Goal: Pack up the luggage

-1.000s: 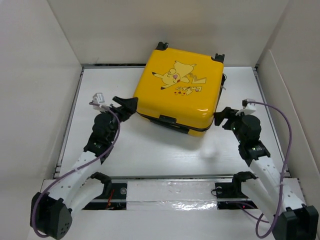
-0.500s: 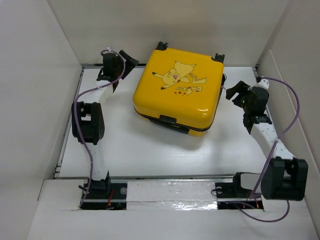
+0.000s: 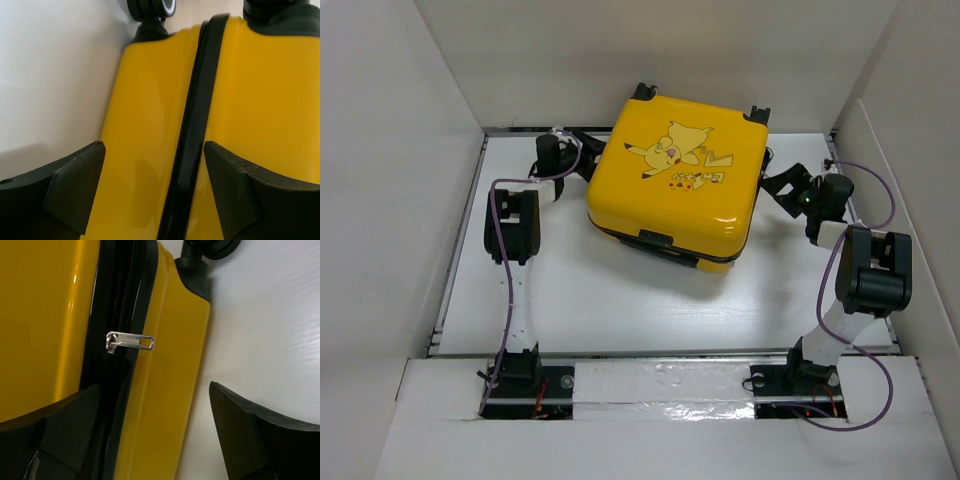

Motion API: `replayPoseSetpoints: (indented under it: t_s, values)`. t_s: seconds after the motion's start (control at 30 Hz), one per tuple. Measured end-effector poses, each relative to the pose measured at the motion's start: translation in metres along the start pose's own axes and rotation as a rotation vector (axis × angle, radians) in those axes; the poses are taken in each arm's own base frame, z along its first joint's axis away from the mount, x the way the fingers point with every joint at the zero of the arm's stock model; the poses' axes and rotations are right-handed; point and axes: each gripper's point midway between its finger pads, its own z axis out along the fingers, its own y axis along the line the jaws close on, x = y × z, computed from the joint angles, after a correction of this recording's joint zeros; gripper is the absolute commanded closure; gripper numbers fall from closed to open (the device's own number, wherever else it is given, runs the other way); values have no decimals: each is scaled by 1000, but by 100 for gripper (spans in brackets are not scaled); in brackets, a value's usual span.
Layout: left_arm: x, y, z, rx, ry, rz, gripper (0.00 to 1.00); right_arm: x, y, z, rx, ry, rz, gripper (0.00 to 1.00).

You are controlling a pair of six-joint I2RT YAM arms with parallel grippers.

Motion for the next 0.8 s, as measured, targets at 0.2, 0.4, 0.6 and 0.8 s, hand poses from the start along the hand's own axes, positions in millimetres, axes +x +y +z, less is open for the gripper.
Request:
replayPoseSetpoints:
  t_s: [0.2,0.4,0.6,0.8]
  values:
    - [32,13,-29,101,-104,-174,23,7,8,8,-61,11,10,6]
    - [60,28,-75,72,-278,-287,23,10,18,18,-22,-37,-112,8]
    - [82,35,-117,15,-412,-289,23,15,34,23,53,-102,-263,8]
    - [108,40,-162,-79,-520,-205,23,19,36,16,95,-81,-357,8]
